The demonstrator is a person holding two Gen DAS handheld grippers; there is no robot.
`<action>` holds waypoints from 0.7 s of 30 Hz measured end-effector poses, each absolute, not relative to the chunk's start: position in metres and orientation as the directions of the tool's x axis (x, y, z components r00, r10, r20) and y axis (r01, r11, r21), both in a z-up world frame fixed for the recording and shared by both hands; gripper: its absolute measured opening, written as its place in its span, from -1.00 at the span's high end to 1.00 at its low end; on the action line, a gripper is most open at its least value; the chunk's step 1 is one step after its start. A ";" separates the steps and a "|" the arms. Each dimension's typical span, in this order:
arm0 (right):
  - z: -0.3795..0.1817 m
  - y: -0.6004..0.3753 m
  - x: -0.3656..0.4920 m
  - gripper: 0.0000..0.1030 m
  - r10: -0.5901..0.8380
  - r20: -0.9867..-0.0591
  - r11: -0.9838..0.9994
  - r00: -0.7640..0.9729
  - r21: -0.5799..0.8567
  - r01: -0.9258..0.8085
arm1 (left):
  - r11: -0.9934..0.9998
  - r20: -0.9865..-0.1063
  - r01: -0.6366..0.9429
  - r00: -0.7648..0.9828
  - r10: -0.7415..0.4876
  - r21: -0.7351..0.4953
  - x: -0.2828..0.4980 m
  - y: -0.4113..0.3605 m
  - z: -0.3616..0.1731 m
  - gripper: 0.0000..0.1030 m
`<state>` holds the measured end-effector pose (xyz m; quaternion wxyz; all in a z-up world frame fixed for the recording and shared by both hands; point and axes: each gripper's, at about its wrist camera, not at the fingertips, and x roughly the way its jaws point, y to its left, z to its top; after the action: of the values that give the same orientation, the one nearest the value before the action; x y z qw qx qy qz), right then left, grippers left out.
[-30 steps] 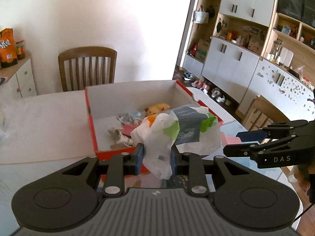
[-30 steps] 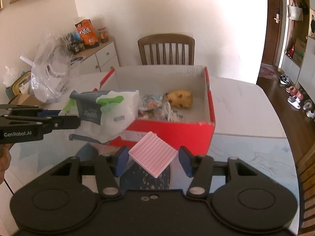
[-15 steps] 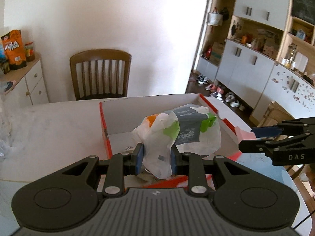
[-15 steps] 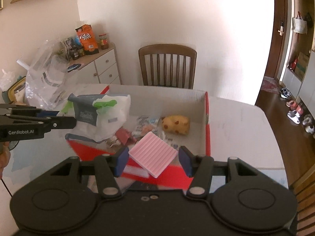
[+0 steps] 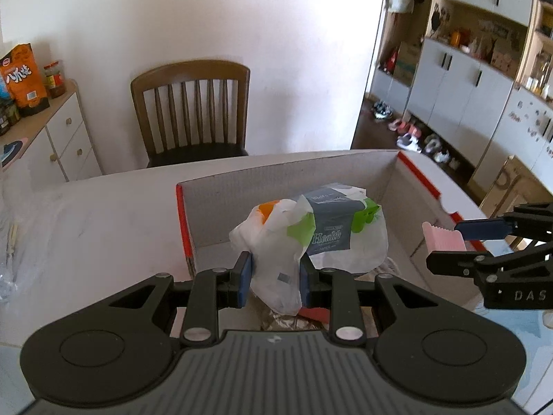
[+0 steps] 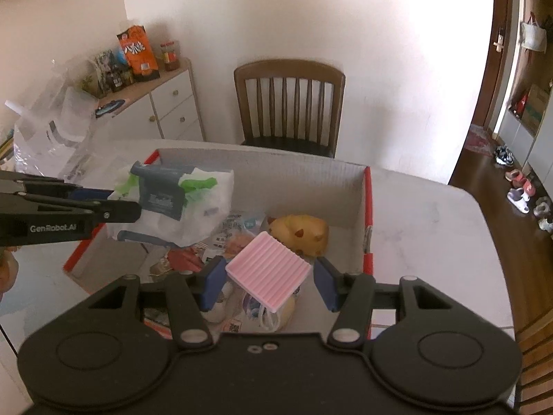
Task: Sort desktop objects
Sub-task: 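Carry the wipe pack with the left tool while the right tool carries the note pad into the box, then open both tools to drop the wipe pack and note pad into the box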
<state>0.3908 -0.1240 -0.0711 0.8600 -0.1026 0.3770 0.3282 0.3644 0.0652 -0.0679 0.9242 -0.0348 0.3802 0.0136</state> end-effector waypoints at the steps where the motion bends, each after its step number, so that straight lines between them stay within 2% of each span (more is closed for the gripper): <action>1: -0.074 -0.122 0.394 -0.07 0.483 -0.721 0.763 0.496 0.069 -0.643 | 0.997 -0.705 -0.053 0.709 0.002 -0.051 0.367 0.065 -0.069 0.49; 21: -0.098 -0.099 0.407 -0.07 0.462 -0.780 0.720 0.421 0.053 -0.692 | 0.995 -0.803 -0.093 0.596 0.021 -0.043 0.402 0.070 -0.099 0.48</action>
<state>0.4070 -0.0995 -0.0978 0.8312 -0.1397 0.4111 0.3472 0.4023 0.0700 -0.0992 0.8924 -0.0403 0.4483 0.0319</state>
